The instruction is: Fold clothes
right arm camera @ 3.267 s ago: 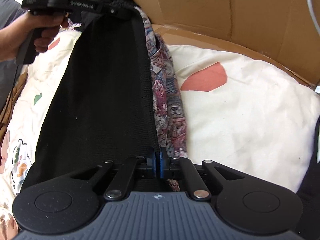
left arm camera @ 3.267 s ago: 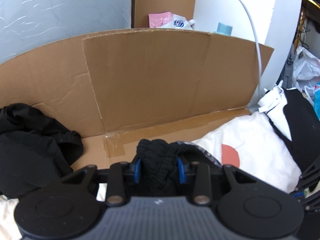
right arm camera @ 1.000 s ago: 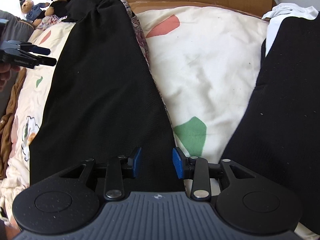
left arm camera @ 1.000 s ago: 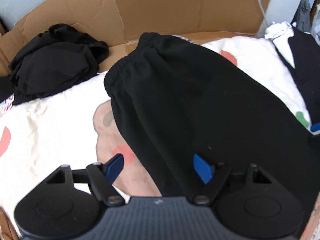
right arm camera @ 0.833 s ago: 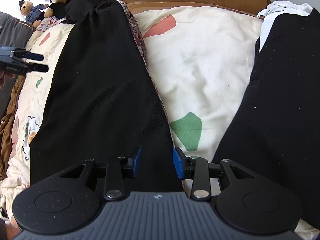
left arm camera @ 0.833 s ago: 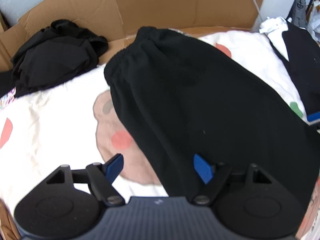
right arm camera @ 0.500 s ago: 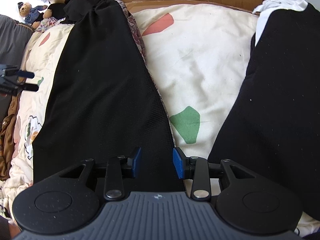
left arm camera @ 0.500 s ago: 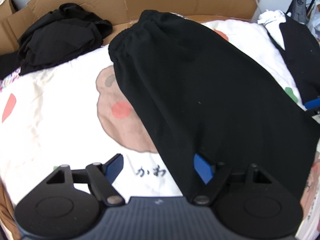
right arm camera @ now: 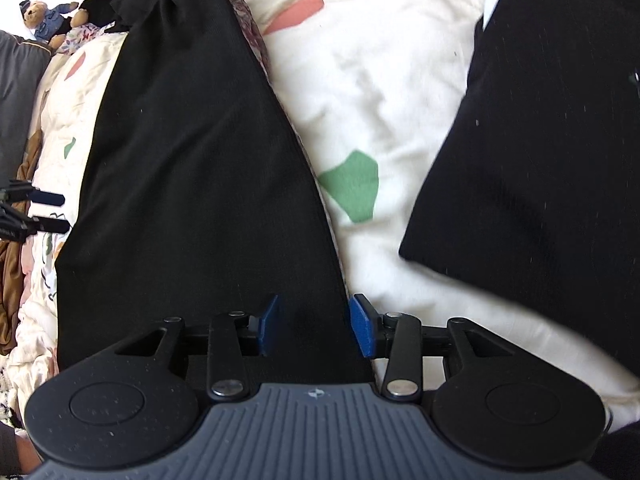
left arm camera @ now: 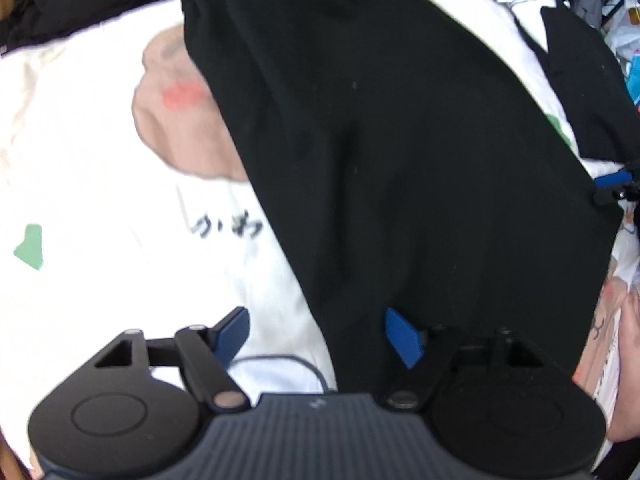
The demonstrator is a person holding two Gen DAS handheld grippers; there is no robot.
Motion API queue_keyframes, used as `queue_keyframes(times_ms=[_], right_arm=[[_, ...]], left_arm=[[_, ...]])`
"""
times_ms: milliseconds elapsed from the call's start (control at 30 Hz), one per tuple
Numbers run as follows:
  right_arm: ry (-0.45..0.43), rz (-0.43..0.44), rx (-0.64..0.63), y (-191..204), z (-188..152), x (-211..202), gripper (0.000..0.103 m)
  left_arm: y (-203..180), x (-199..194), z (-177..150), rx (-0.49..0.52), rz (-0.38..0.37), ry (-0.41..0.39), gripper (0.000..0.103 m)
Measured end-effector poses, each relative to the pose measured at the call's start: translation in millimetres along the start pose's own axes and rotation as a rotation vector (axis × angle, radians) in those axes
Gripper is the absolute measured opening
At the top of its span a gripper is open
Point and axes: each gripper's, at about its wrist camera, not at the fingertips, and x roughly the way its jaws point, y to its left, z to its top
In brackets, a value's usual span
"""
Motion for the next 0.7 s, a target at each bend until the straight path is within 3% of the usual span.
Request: queue_keyframes(times_ms=[267,367,400,433,467,533,600,700], right_arm=[[-0.005,0.018,-0.004,-6.5,-9.3,-3.6,0.044],[0.004,0.023,-0.007,-10.0,-11.1,-3.7,0.044],[0.012,0.035,-0.001,-12.4,-12.7,-3.2,0.044],[0.024,0.045,0.006,-15.0,-14.1,-2.3,0.041],[0.029,0.043,0.002,-16.5,-14.4,-3.6,0.028],[0.037,0.035,-0.009,-19.2,-14.7,-6.9,0.019],[0.031,0.050,0.012,-25.1,-14.1,-13.0,0.019],[0.011,0.069,0.042,-35.6,-13.5,-24.3,0.020]], left_arm=[[7.9,10.9,-18.8,-0.033,-0.063,0.054,0.057],[12.0,13.7,-26.4,-0.071,-0.101,0.068,0.035],[13.9,13.6,-27.5,-0.084,-0.119,0.067,0.021],[14.8,13.2,-27.6,-0.089,-0.126,0.066,0.017],[16.2,11.1,-27.1,-0.089,-0.131,0.061,0.017],[19.3,7.2,-25.6,-0.085,-0.132,0.056,0.016],[24.5,3.6,-24.6,-0.092,-0.133,0.052,0.021],[34.2,-1.8,-23.7,-0.122,-0.126,0.023,0.038]])
